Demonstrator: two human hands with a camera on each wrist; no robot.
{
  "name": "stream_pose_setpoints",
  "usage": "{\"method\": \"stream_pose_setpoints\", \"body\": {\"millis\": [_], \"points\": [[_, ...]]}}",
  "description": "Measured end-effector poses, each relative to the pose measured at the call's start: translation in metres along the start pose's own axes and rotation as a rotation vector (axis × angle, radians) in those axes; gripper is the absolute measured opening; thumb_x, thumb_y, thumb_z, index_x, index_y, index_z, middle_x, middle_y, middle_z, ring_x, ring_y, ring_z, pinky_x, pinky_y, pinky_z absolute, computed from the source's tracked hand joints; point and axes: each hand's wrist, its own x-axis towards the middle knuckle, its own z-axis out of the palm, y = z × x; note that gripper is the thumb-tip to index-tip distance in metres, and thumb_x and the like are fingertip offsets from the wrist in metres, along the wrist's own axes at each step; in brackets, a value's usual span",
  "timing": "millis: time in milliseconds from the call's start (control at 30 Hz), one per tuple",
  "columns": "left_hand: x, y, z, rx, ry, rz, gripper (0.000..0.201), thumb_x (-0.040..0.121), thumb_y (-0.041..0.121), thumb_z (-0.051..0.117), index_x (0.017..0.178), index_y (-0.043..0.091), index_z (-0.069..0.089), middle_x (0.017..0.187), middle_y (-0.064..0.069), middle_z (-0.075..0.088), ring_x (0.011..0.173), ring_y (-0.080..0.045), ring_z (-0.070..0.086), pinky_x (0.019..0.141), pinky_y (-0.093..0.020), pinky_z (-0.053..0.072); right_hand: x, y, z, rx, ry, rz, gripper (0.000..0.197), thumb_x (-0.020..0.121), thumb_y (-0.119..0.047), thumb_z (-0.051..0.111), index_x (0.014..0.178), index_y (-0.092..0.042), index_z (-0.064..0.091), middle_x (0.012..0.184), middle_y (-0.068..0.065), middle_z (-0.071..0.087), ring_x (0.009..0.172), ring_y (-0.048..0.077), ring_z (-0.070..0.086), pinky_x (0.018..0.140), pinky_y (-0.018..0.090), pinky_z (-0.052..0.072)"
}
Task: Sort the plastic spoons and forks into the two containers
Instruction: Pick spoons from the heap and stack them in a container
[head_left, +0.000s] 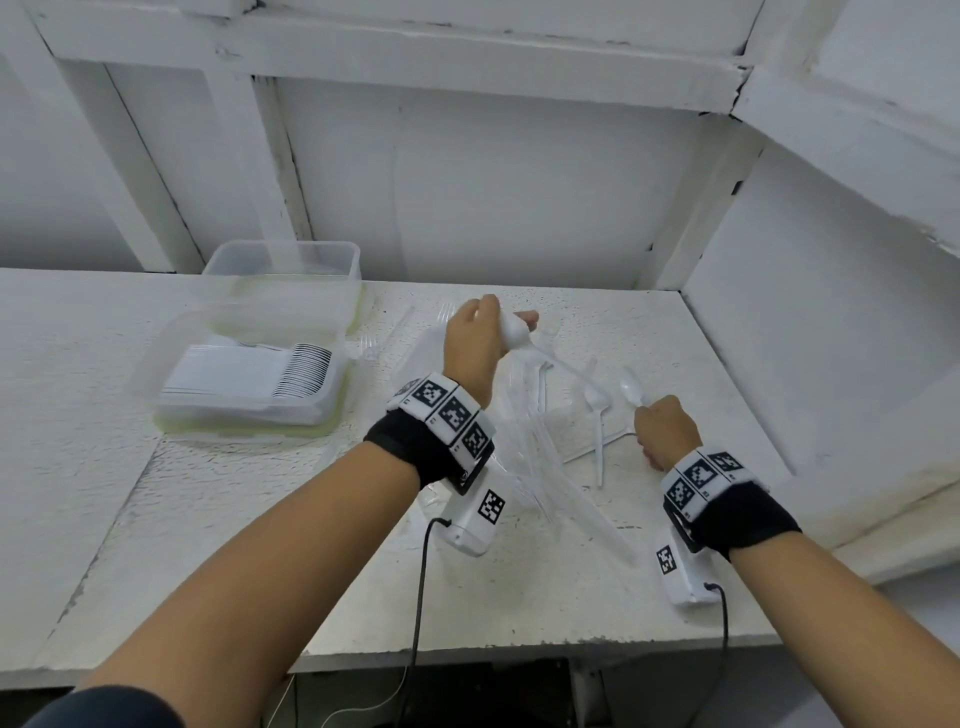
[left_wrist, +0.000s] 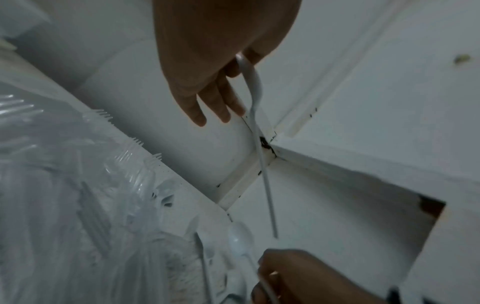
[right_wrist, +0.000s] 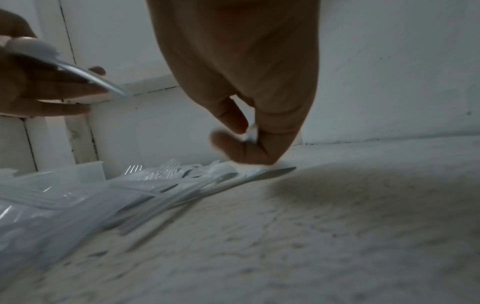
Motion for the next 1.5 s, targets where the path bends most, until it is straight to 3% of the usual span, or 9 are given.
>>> {"method": "stream_pose_setpoints", "body": {"millis": [133,333,467,733,833,933,1033,1300,1500], "points": [[-0.001,-0.001,-0.005,-0.083,0.062,-0.079,0.017,0.098,0.034,0.043,0.097,0.017,0.041,0.062,0.0,0.062,0.067,-0.017,0.061,0.069,-0.03,0.048,-0.008,-0.009,0.01,-0.208,-0.076,-0.112,0.036,0.091,-0.037,0.055,0.102,-0.003,0.05,0.086,0.008,0.054,0.079,0.023,0.05,0.055,0.026,0.037],[-0.002,-0.008,-0.014,-0.246,-0.048,-0.281,0.018,0.087,0.002,0.041,0.103,0.009,0.035,0.074,-0.006,0.051,0.067,-0.017,0.056,0.065,-0.033,0.052,-0.017,-0.017,0.021,-0.461,-0.096,-0.133,0.02,0.089,-0.024,0.057,0.086,-0.005,0.049,0.079,0.008,0.053,0.075,0.024,0.051,0.049,0.026,0.033],[-0.005,-0.012,-0.018,-0.204,-0.122,-0.304,0.014,0.093,0.0,0.037,0.085,0.01,0.043,0.083,-0.009,0.055,0.073,-0.018,0.059,0.069,-0.031,0.047,-0.014,-0.014,0.015,-0.143,-0.163,-0.045,0.02,0.09,-0.019,0.05,0.077,-0.004,0.052,0.065,0.005,0.046,0.056,0.017,0.043,0.046,0.024,0.029],[-0.005,-0.038,0.007,-0.048,-0.061,-0.392,0.038,0.099,0.042,0.034,0.135,0.029,0.035,0.076,-0.006,0.051,0.058,-0.012,0.047,0.059,-0.028,0.048,-0.021,-0.007,-0.009,0.749,-0.319,0.138,0.022,0.094,-0.008,0.039,0.073,-0.012,0.044,0.063,0.005,0.045,0.051,0.014,0.039,0.037,0.018,0.036],[-0.008,-0.053,0.034,0.341,-0.148,-0.294,0.052,0.098,0.036,0.04,0.143,0.017,0.025,0.105,-0.015,0.058,0.066,-0.019,0.056,0.05,-0.023,0.04,-0.027,-0.004,-0.018,0.872,-0.334,0.083,0.02,0.097,-0.005,0.034,0.079,-0.012,0.04,0.063,0.007,0.043,0.044,0.013,0.043,0.039,0.019,0.04],[-0.007,-0.06,0.058,0.851,-0.344,-0.159,0.025,0.092,0.012,0.046,0.109,-0.006,0.051,0.1,-0.016,0.061,0.069,-0.018,0.056,0.05,-0.019,0.036,-0.026,0.001,-0.031,0.66,-0.206,0.0,0.018,0.097,-0.008,0.032,0.088,-0.015,0.046,0.065,0.003,0.041,0.033,0.004,0.03,0.032,0.014,0.022],[-0.009,-0.065,0.07,1.269,-0.556,-0.035,0.029,0.09,0.007,0.046,0.062,0.007,0.041,0.072,-0.012,0.055,0.065,-0.021,0.05,0.047,-0.022,0.033,-0.023,0.007,-0.04,0.518,-0.126,-0.004,0.017,0.094,-0.011,0.035,0.088,-0.016,0.05,0.062,0.001,0.037,0.031,0.003,0.025,0.032,0.013,0.017],[-0.01,-0.077,0.067,1.613,-0.776,0.086,0.022,0.093,0.005,0.046,0.11,-0.003,0.056,0.094,-0.013,0.057,0.077,-0.019,0.049,0.058,-0.026,0.038,-0.027,0.015,-0.035,0.462,-0.143,0.023,0.008,0.092,-0.013,0.047,0.086,-0.012,0.052,0.056,0.001,0.029,0.038,0.008,0.024,0.034,0.015,0.02],[0.004,-0.066,0.064,1.379,-0.565,-0.029,0.027,0.092,0.015,0.046,0.066,0.01,0.041,0.064,-0.001,0.043,0.064,-0.019,0.049,0.047,-0.021,0.034,-0.027,0.004,-0.037,0.523,-0.081,-0.073,0.016,0.092,-0.008,0.044,0.093,-0.005,0.059,0.06,0.005,0.039,0.05,0.014,0.04,0.042,0.021,0.039]]}}
